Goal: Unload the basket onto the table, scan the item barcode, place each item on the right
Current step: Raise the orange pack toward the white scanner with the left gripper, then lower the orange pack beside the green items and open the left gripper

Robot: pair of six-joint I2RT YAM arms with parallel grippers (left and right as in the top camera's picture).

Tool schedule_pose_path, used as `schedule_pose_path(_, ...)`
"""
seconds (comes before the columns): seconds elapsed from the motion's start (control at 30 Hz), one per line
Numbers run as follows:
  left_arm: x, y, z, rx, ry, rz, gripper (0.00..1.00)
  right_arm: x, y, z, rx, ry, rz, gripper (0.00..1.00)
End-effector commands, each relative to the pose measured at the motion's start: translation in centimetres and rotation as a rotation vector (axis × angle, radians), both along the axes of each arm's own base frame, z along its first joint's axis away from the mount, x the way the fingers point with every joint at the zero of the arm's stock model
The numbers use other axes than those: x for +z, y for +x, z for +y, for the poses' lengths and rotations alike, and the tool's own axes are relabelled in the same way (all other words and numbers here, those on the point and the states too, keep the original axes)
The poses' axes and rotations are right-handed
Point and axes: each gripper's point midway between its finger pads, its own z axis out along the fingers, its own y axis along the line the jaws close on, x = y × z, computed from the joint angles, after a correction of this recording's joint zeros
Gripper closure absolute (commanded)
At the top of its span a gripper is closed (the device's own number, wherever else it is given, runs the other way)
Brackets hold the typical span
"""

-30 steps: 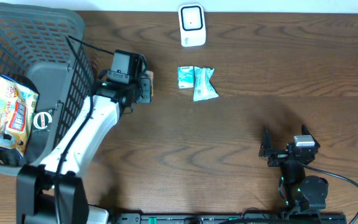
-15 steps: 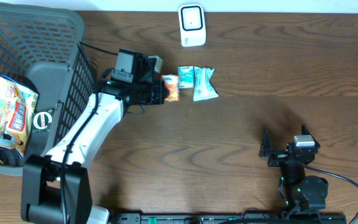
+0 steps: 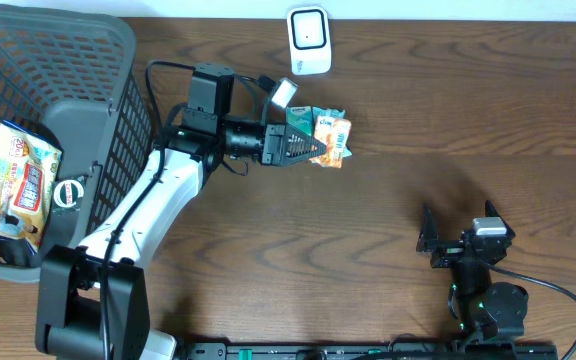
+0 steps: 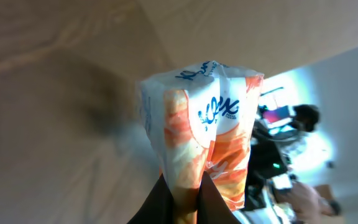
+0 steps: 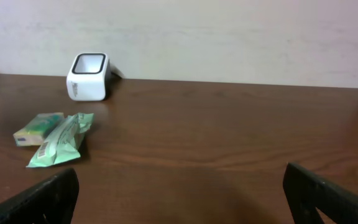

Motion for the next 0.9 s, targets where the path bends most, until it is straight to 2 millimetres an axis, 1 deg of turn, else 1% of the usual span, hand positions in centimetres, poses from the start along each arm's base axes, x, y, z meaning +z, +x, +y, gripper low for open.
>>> schedule_pose_path(0.0, 1.2, -1.0, 0.0, -0.063, -0.054, 0.047, 0.92, -0.1, 0.0, 0.1, 0.004, 0.007, 0.001, 0.01)
schedule_pose_path(0.1, 1.2, -0.9, -0.1, -0.057, -0.05, 0.041, 0.93, -0.1, 0.0, 0.1, 0.004, 0.007, 0.001, 0.01)
schedule_pose_path(0.23, 0.6, -0.1, -0.1, -0.014, -0.017, 0.032, 0.93, -0.1, 0.0, 0.1, 0.004, 0.007, 0.001, 0.01)
schedule_pose_path(0.33, -0.6, 1.2, 0.1, 0.068, 0.049, 0.019, 0.93, -0.1, 0.0, 0.1, 0.004, 0.007, 0.001, 0.01)
schedule_pose_path(0.4, -2.3, 2.7, 0.5, 0.166, 0.138, 0.022, 0.93, -0.1, 0.0, 0.1, 0.004, 0.007, 0.001, 0.01)
schedule_pose_path(0.43, -3.6, 3.6, 1.0, 0.236, 0.21, 0.03, 0.93, -0.1, 0.0, 0.1, 0.004, 0.007, 0.001, 0.01)
schedule_pose_path(0.47, -5.0, 4.3, 1.7, 0.301, 0.284, 0.04, 0.92, -0.1, 0.0, 0.1, 0.004, 0.007, 0.001, 0.01)
schedule_pose_path(0.53, -8.4, 5.9, 4.0, 0.464, 0.487, 0.052, 0.93, -0.1, 0.0, 0.1, 0.004, 0.007, 0.001, 0.01)
schedule_pose_path(0.63, -11.0, 6.6, 6.0, 0.582, 0.655, 0.032, 0.93, -0.1, 0.0, 0.1, 0.004, 0.007, 0.001, 0.01)
schedule_pose_path(0.7, -12.0, 6.6, 6.3, 0.618, 0.721, 0.004, 0.92, -0.1, 0.0, 0.1, 0.004, 0.007, 0.001, 0.01)
schedule_pose_path(0.87, -13.5, 7.0, 5.8, 0.659, 0.817, -0.058, 0.92, -0.1, 0.0, 0.1, 0.004, 0.007, 0.001, 0.01)
